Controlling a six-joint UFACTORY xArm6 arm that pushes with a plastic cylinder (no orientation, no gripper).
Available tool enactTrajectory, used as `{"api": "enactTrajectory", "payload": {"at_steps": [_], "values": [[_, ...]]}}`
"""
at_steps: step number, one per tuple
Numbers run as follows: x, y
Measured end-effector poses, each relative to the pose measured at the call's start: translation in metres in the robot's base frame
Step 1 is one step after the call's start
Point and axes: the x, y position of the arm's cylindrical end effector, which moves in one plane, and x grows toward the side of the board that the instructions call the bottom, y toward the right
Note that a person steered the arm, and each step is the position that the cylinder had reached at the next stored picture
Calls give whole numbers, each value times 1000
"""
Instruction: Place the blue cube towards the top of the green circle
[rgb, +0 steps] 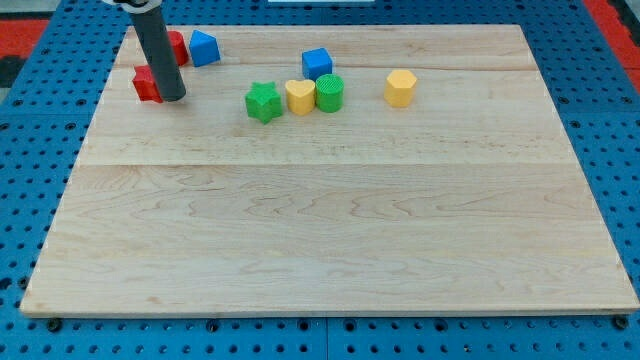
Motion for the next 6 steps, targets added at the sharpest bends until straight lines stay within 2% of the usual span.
{"api": "enactTrajectory", "payload": {"at_steps": [2, 3, 4, 5, 6], "values": [[-62, 48], [-77, 99], [-78, 186], [-61, 244], [-57, 246]]}}
